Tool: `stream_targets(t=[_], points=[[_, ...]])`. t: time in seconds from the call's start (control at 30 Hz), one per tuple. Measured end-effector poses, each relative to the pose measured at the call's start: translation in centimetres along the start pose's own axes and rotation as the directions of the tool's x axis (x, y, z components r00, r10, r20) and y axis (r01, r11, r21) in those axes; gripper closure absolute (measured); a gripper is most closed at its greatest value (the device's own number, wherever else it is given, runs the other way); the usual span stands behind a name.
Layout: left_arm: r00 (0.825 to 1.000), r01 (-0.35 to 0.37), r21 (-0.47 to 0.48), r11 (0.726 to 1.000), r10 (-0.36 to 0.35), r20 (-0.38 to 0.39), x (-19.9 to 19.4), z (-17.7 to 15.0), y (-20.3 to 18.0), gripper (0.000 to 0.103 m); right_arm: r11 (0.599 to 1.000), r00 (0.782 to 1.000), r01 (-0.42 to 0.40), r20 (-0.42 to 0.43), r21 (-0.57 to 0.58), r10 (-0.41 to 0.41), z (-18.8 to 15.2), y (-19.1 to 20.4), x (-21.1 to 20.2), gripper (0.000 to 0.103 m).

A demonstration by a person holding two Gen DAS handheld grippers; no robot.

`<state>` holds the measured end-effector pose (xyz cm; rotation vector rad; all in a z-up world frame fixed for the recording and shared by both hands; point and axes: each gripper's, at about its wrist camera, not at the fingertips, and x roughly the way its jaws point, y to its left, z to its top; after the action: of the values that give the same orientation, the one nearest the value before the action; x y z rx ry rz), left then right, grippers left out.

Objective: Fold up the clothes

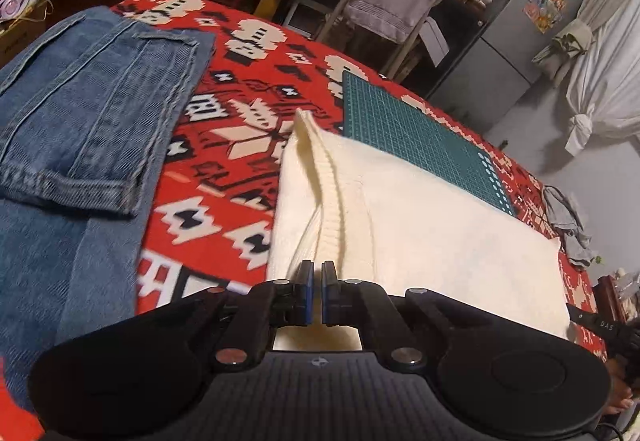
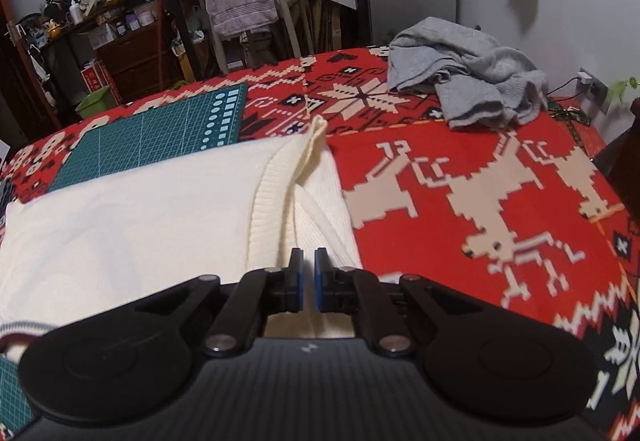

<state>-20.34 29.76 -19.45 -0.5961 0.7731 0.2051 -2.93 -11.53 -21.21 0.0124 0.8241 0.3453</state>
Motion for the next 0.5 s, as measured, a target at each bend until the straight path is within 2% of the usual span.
stream_targets(t=[0.13,0.5], points=[[1.0,0.017,-0.003,1.0,-0.017,-0.008,-1.0,-1.0,0.9,0.1,1.0,1.0,0.005,0.002,-0.01,-0.005,-1.5,-0.9,-1.5,0.099],[0.999,-0.019,0.046,0.999,0.021,-0.044,-3.2,-2.8,0.5,0.1,1.0,0.999,0.013,-0.034,-0.024,-0.013,-4.4,-1.9,-4.9,0.098]])
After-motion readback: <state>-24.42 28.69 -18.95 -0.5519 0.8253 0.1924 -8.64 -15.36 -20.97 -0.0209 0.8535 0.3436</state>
